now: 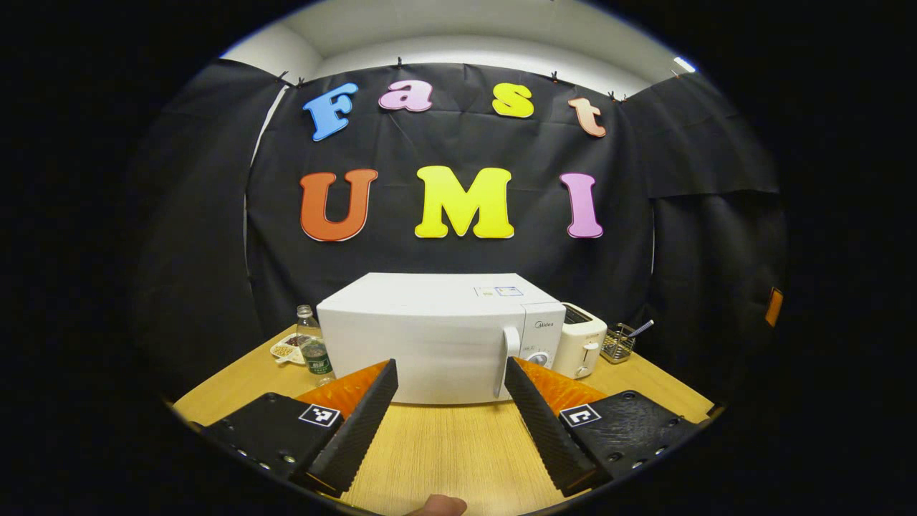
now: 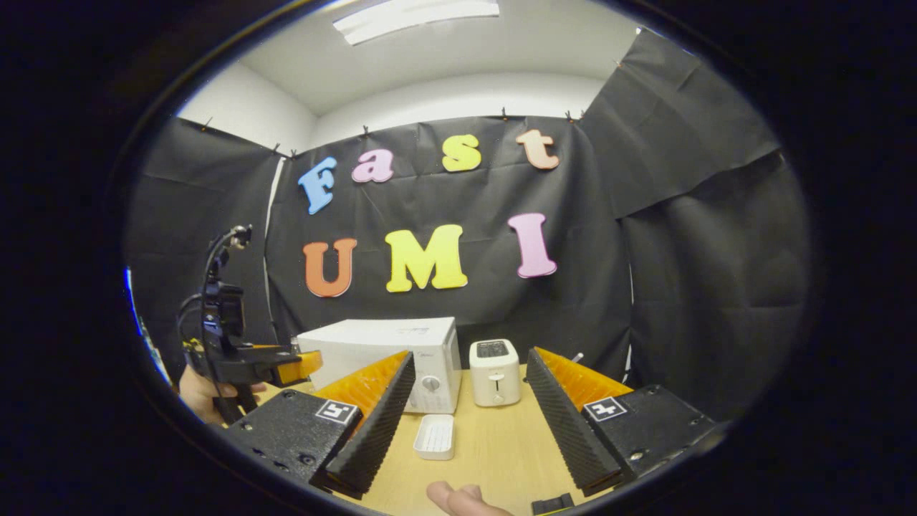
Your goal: Open the microwave oven with the left hand, put the food in, and close the microwave oven.
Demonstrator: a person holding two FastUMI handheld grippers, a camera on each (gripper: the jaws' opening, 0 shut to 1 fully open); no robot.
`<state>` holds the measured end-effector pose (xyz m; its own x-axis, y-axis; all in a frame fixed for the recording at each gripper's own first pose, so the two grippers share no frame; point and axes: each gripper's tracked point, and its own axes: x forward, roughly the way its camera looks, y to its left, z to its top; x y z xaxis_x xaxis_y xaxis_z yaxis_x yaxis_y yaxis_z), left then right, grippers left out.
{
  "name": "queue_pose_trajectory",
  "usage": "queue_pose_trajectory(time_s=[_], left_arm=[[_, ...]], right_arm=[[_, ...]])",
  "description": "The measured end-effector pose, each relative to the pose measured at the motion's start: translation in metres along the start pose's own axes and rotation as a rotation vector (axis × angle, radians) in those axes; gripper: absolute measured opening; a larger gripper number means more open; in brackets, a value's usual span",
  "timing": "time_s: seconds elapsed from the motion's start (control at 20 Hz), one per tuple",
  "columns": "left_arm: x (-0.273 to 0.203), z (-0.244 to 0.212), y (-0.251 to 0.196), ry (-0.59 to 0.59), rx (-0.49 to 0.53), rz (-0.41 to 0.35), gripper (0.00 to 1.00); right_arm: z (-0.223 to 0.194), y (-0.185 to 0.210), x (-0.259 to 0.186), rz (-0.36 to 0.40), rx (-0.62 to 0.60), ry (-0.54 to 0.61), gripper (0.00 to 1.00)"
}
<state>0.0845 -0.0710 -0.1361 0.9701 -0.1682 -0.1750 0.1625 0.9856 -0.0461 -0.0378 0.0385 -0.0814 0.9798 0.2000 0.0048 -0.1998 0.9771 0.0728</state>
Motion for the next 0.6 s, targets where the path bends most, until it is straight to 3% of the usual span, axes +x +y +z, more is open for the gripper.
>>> queue_pose_trajectory(time_s=[0.25,0.45,0.6], left_arm=[[-0.054,0.028,0.020,-0.050,0.011,0.049,0.95],[-0.101,0.055,0.013,-0.118,0.009,0.028,0.94],[-0.133,0.062,0.023,-0.161,0.033,0.058,0.94]], right_arm=[[0.013,0.004,-0.016,-0.025,-0.027,-0.029,0.99],[0.025,0.008,-0.026,-0.022,-0.069,-0.044,0.99],[0.034,0.006,-0.032,-0.045,-0.087,-0.051,1.00]])
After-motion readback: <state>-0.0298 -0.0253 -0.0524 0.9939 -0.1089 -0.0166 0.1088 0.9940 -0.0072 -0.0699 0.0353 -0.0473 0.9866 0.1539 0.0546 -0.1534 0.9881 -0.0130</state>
